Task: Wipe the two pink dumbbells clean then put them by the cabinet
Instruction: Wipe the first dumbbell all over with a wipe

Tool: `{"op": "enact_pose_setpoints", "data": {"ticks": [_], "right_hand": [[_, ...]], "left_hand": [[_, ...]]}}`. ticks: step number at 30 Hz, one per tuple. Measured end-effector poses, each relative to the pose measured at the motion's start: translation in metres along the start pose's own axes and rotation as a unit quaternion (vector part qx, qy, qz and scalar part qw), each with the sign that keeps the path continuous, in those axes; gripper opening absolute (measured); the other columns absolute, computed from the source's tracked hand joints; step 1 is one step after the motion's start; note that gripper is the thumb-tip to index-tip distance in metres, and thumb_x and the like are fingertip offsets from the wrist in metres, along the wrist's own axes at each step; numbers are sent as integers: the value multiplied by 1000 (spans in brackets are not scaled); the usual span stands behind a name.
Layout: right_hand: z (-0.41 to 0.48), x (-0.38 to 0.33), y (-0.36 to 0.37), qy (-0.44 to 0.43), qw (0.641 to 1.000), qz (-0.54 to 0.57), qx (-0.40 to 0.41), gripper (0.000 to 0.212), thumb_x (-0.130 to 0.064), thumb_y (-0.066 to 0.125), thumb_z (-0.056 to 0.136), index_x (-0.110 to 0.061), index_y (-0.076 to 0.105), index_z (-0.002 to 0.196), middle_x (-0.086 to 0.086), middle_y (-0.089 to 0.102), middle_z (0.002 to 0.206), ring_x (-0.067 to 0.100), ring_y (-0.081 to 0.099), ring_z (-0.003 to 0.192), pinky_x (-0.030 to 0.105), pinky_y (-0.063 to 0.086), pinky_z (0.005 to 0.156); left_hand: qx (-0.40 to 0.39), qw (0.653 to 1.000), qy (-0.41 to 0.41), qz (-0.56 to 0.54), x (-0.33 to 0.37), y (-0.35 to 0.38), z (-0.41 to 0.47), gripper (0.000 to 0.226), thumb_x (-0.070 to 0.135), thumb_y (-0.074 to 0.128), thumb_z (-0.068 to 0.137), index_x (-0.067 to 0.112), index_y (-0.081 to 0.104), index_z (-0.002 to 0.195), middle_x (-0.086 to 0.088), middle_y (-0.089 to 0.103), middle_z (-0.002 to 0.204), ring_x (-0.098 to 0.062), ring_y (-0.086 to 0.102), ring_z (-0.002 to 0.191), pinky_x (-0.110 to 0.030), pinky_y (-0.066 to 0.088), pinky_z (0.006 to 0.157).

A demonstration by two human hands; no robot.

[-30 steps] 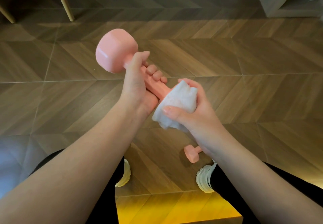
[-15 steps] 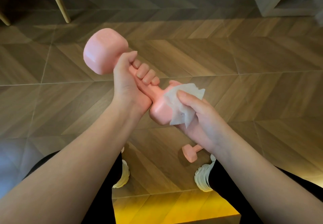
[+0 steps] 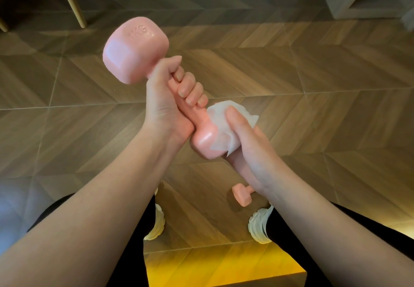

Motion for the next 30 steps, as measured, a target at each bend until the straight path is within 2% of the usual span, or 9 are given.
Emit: {"op": "enact_pose_setpoints", "data": {"ticks": [5,9,14,18,19,21,24,27,30], "right_hand": [[-1,-5,-3,18,994,46,-95,46,-27,51,94,-18,48,139,4,65,121,12,63,109,29,53,91],[-1,-4,2,16,987,14,-156,50,-10,63,88,-23,47,134,-2,66,103,10,65,97,27,56,77],[2,2,9,-2,993,-51,-107,58,-28,78,68,-31,56,122,-2,65,99,13,62,93,30,52,77],[2,2,9,-1,996,-39,-84,15,-31,74,79,-40,76,91,-5,73,93,10,68,91,32,57,85],[2,3,7,18,997,-23,-77,19,-34,69,83,-34,75,101,-1,74,99,15,70,95,40,56,92],[1,4,6,53,996,-13,-71,45,-41,62,87,-14,63,124,11,71,109,27,67,102,53,54,94],[0,2,7,60,997,2,-46,66,-52,59,87,-7,54,133,20,65,115,34,62,103,48,60,83],[1,3,1,52,999,14,-8,60,-48,50,91,-5,54,133,24,65,121,33,61,103,57,54,90],[2,2,-1,32,999,22,-34,46,-38,55,94,-15,51,133,15,66,122,28,62,108,56,51,94]], "left_hand": [[8,999,-5,-46,8,-6,1,38,22,49,91,21,35,56,7,25,42,-11,22,37,-25,27,40],[15,999,-1,-48,13,-11,1,38,22,49,91,21,35,56,7,25,42,-10,23,37,-24,27,40],[7,1000,13,-17,12,-9,-2,37,21,48,92,21,34,58,6,23,43,-12,21,38,-25,26,41],[-12,1000,17,2,7,-2,-3,38,20,48,91,20,31,57,4,23,43,-14,19,38,-25,25,41],[-19,1000,19,6,7,0,-3,38,20,47,92,20,30,57,4,22,43,-14,19,38,-25,25,41],[-28,999,25,13,7,2,-3,38,21,46,92,20,30,58,5,23,43,-13,20,38,-25,25,42],[-13,999,27,15,4,2,-2,35,21,50,93,20,35,61,5,33,48,-13,33,44,-25,35,48],[24,999,23,19,1,-2,1,30,20,54,93,19,40,66,4,45,57,-13,47,53,-25,44,55],[67,998,14,4,4,-9,3,32,20,55,93,20,40,65,6,38,51,-10,40,46,-23,40,49]]}}
Point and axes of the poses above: each hand's wrist, its own z-axis towards the middle knuckle, its own y-axis out of the palm, x = y × z, the point moved 4 cm from there along z, towards the middle knuckle
